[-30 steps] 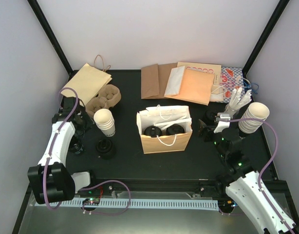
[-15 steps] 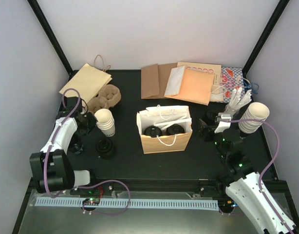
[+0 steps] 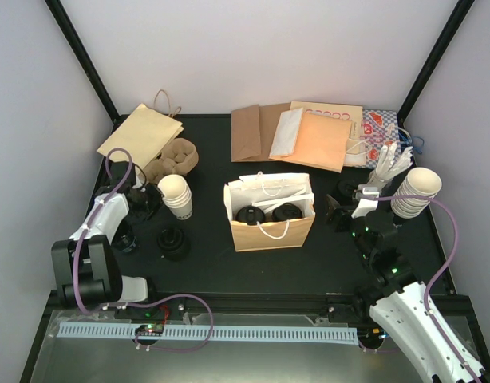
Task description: Pack the takeout coffee
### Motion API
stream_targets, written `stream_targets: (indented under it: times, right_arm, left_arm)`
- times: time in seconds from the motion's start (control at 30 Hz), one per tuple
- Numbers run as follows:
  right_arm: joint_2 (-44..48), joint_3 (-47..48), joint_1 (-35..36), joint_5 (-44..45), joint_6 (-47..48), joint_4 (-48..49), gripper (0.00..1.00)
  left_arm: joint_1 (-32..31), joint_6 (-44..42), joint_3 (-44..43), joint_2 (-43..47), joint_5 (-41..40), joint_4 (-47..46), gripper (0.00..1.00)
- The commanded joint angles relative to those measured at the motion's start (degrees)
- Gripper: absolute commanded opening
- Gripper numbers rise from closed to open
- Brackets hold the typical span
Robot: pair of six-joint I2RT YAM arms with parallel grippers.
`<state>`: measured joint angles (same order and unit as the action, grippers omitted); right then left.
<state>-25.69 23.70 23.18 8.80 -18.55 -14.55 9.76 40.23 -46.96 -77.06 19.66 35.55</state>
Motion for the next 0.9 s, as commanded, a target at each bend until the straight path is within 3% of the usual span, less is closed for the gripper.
stream_targets:
  times: [0.0,0.87]
  right_arm:
    - [0.4,-0.3,0.3,0.2,-0.7,1.7,0.87]
    - [0.0,-0.5,0.2,-0.3,-0.4,1.8,0.87]
  left_arm:
    - [0.2,0.9,2.0,-2.6,2.8,-2.4,0.02]
    - [-5.9,4.2,2.4,-3.3,3.8,-5.1,0.01]
